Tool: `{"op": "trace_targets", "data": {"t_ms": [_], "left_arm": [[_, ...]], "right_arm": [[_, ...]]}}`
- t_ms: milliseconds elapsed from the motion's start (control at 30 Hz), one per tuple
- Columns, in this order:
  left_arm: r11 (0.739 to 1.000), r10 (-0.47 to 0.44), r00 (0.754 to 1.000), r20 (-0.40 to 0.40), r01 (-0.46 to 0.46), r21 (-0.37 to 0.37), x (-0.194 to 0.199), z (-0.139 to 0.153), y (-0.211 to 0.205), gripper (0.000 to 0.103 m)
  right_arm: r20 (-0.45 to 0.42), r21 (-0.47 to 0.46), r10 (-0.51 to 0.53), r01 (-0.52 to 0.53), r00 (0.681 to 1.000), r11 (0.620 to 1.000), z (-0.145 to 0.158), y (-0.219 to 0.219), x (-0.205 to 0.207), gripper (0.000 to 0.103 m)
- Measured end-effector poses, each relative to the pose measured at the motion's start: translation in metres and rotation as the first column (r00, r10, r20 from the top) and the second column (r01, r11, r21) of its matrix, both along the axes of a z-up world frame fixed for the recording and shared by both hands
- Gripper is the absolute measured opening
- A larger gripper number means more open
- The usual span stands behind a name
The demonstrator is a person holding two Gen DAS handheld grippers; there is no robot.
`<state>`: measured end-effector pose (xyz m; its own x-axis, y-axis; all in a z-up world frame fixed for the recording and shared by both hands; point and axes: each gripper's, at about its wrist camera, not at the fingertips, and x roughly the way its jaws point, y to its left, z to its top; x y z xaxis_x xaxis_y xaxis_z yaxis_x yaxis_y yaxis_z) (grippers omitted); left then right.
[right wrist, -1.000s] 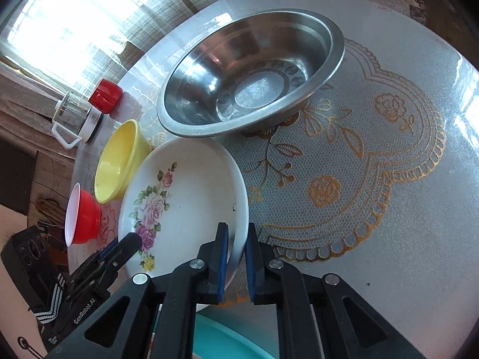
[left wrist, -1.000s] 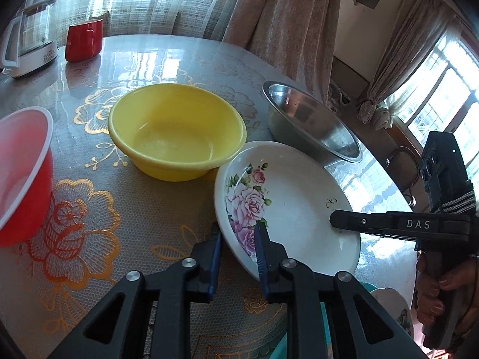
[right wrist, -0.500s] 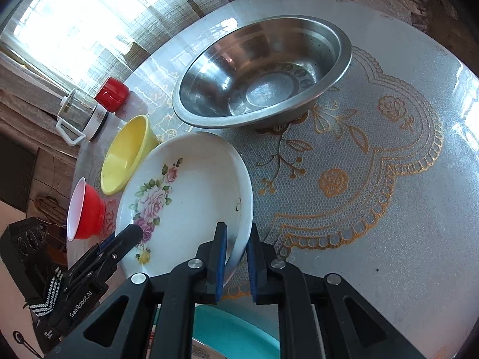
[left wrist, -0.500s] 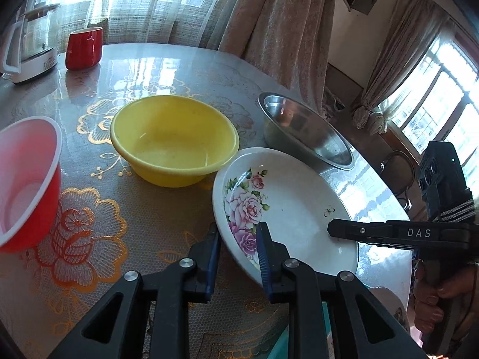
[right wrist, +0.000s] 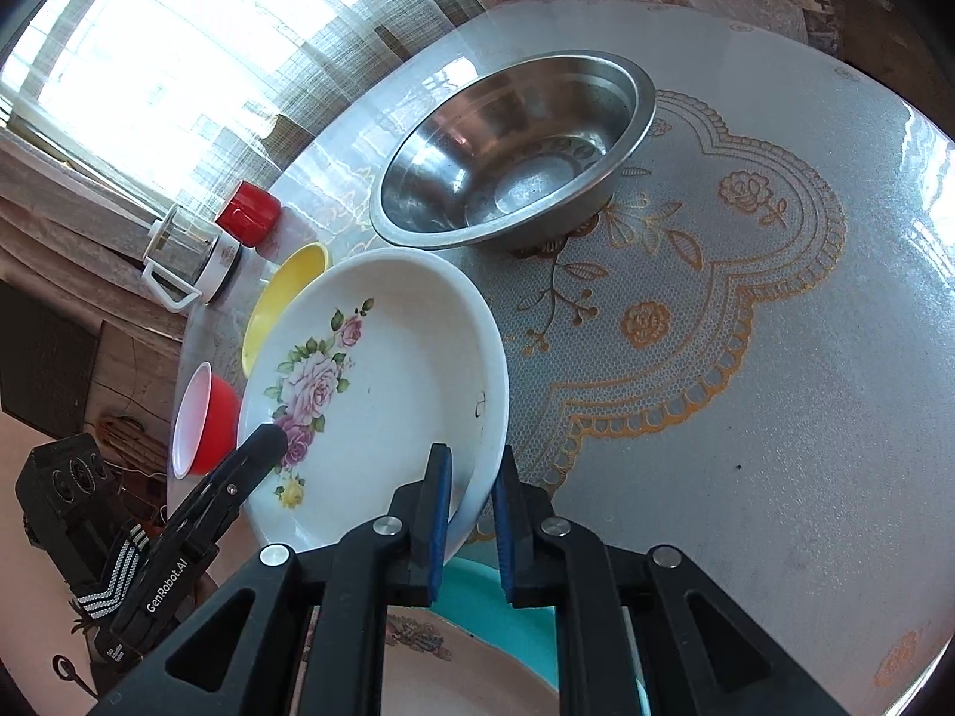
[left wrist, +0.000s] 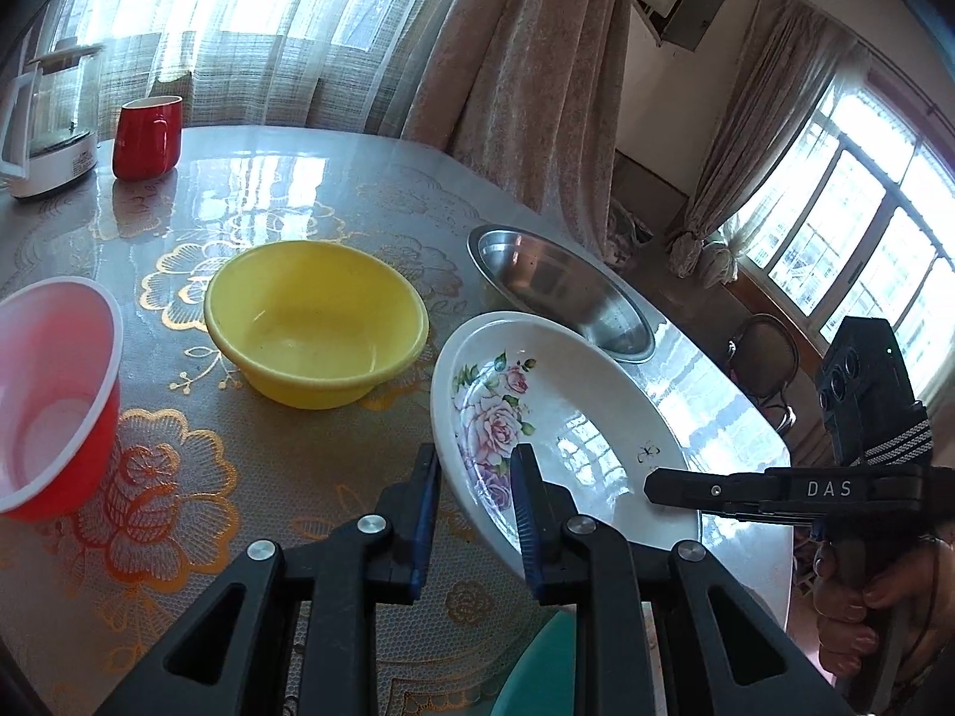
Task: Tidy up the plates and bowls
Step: 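Carry the floral plate onto the white plate stack and lower it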
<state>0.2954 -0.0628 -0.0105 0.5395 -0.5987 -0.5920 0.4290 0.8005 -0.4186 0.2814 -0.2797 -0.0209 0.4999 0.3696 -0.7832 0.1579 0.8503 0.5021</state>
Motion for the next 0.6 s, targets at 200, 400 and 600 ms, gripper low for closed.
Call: {"op": "trace_targets", "data": {"t_ms": [200, 400, 600], "left_arm": [[0.999, -0.019, 0.999, 0.042, 0.021, -0.045, -0.009, 0.010, 0.007, 0.024], [0.996, -0.062, 0.995, 0.077, 0.067, -0.064, -0.019, 0.019, 0.003, 0.024], [0.991, -0.105, 0.991, 0.086, 0.111, -0.073, -0.033, 0.026, -0.001, 0.024]], "right_arm": [[0.041, 0.008, -0.021, 0.020, 0.999, 1.000, 0.011, -0.001, -0.016, 0.013], [0.111, -0.024, -0.042, 0.045, 0.993, 0.999, 0.030, 0.006, -0.037, 0.013], [0.151, -0.026, -0.077, 0.082, 0.986, 0.996, 0.041, 0.001, -0.065, 0.013]]}}
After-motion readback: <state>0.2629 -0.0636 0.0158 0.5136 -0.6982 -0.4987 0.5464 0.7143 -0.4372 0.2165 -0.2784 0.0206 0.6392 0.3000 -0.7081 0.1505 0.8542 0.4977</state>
